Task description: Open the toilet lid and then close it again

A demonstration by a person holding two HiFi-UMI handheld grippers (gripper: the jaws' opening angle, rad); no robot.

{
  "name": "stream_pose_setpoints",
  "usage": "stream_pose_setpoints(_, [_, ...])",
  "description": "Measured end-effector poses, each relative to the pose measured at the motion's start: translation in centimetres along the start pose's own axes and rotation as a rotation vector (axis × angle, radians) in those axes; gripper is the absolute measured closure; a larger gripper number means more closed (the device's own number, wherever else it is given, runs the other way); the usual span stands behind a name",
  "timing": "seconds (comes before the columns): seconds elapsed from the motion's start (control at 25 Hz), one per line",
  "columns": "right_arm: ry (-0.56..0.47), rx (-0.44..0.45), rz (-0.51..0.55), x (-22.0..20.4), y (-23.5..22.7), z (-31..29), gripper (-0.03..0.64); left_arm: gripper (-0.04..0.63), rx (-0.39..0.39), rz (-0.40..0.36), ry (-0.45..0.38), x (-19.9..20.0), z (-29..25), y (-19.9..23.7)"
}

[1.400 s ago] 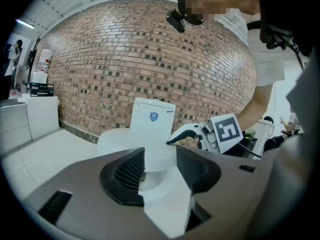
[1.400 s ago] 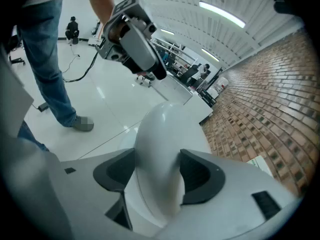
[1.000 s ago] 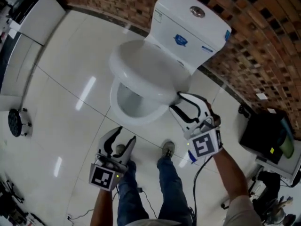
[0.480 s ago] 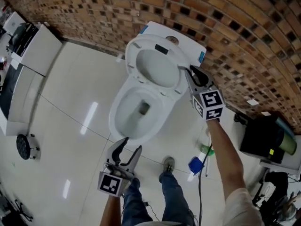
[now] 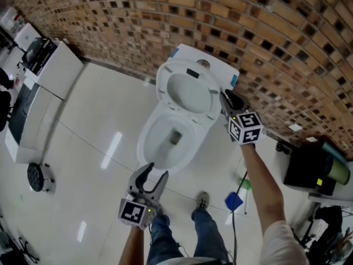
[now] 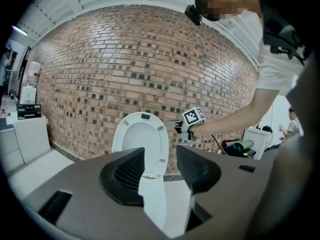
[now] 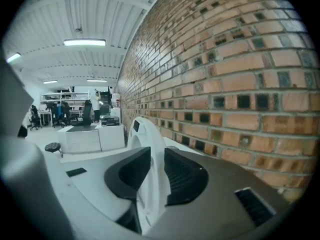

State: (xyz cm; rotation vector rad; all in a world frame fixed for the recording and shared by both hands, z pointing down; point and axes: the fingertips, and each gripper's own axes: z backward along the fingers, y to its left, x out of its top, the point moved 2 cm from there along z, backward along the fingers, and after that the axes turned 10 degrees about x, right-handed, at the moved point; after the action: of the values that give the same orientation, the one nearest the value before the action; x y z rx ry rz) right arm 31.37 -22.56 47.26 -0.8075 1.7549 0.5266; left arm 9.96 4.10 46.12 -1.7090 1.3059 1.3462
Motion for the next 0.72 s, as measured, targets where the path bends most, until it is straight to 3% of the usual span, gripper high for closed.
stream_pose_setpoints(0.36, [-0.123,0.104,0.098,10.4,12.2,13.8,0.528,0.402,-0.082,-0.03,-0.128,12.7,4.6,-0.8])
stream_pose_setpoints(0.6, [-0.152,0.195,0.056,10.7,20.6,23.0,0.528,0.402,-0.247,-0.076,-0.17,16.6,9.3,-4.4])
stream_pose_setpoints(0.72, [-0.146,0.224,0.029,9.5,23.5,25.6,0.527,0.403,-0.311,-0.027,-0.149,16.0,11.3,-5.6])
